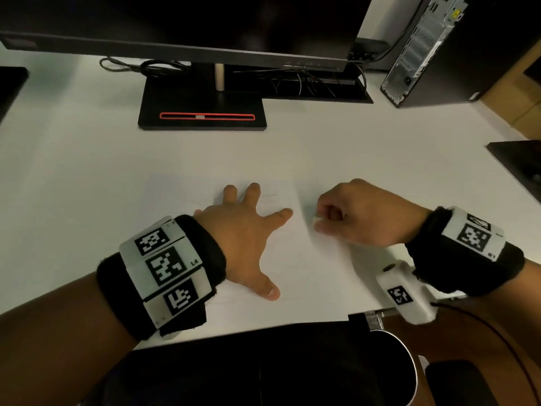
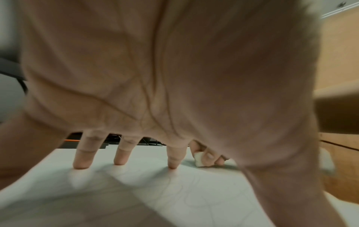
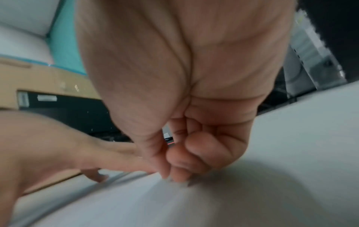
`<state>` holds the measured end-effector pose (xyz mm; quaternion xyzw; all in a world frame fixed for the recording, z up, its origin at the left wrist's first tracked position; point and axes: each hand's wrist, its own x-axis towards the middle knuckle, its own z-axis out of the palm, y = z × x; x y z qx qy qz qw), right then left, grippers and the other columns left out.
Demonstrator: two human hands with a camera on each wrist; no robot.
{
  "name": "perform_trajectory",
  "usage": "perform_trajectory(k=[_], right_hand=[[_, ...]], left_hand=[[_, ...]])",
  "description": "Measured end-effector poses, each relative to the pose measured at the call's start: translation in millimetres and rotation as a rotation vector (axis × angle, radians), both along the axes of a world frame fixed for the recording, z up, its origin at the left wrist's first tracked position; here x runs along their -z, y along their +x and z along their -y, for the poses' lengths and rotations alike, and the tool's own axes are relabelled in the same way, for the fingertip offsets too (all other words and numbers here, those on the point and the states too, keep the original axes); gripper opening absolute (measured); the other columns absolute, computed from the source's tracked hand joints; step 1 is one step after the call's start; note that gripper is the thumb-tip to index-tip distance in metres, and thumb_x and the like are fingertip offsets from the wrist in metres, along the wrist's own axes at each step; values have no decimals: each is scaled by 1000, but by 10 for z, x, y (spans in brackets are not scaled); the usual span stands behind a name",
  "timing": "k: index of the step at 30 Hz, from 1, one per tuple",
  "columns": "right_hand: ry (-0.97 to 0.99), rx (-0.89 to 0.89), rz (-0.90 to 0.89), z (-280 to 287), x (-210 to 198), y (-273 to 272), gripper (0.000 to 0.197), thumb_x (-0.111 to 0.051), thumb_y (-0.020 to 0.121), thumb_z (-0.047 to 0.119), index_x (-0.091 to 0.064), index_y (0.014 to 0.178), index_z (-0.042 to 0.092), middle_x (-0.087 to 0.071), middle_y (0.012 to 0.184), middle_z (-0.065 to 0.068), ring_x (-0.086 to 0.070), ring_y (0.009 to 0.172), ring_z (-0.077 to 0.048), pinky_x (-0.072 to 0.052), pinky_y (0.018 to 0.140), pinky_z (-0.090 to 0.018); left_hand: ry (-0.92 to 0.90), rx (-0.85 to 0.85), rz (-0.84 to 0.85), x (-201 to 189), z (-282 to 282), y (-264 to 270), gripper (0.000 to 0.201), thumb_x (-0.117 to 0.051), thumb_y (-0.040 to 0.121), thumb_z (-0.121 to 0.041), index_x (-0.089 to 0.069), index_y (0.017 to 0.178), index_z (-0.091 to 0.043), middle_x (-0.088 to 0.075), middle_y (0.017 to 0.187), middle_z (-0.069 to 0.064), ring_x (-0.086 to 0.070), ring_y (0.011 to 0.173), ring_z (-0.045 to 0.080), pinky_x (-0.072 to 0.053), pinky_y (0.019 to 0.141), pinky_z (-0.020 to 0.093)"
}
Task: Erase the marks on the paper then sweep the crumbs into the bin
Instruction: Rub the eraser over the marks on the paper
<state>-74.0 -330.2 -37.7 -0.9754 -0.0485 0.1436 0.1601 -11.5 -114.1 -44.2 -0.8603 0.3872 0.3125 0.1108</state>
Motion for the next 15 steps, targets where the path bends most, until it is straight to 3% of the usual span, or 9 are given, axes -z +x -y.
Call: perform_trajectory(k=[2,5,7,10,15], right_hand=[[-10,14,28,0,24,-2,24,-65,94,29,-64,76,13,-60,62,4,-51,56,-9,-37,57,-23],[62,-85,-74,-148,54,-95,23,-67,94,29,-64,75,15,-59,58,7,-52,53,-9,-40,54,-20],[60,-42,-84,-102,25,-54,22,-67,93,30,-66,75,16,-62,60,7,-54,55,-8,-43,55,-19],[0,55,-2,-31,-1,2,28,-64,93,29,-65,74,9,-64,63,-1,-53,57,-11,-44,58,-28],[67,-98,-99,-277,49,-177,33,-63,94,28,-60,70,5,-60,61,-8,-53,55,-19,-44,56,-30]], left_hand=[[-3,2,4,0,-3,-1,127,-70,61,-83,16,149,-53,22,161,2,12,148,38,-40,107,57],[-6,0,3,-15,-4,-12,126,-70,62,-82,15,149,-53,21,161,2,10,148,38,-40,107,57],[-9,0,3,-21,-5,-13,126,-71,62,-81,15,150,-53,21,161,2,10,148,38,-40,107,57],[-11,1,4,-16,-9,-13,125,-71,63,-81,14,150,-52,21,161,2,11,148,38,-39,108,58],[-19,-7,-5,-17,-4,-10,126,-72,62,-79,14,150,-53,20,161,2,11,148,38,-39,108,58]])
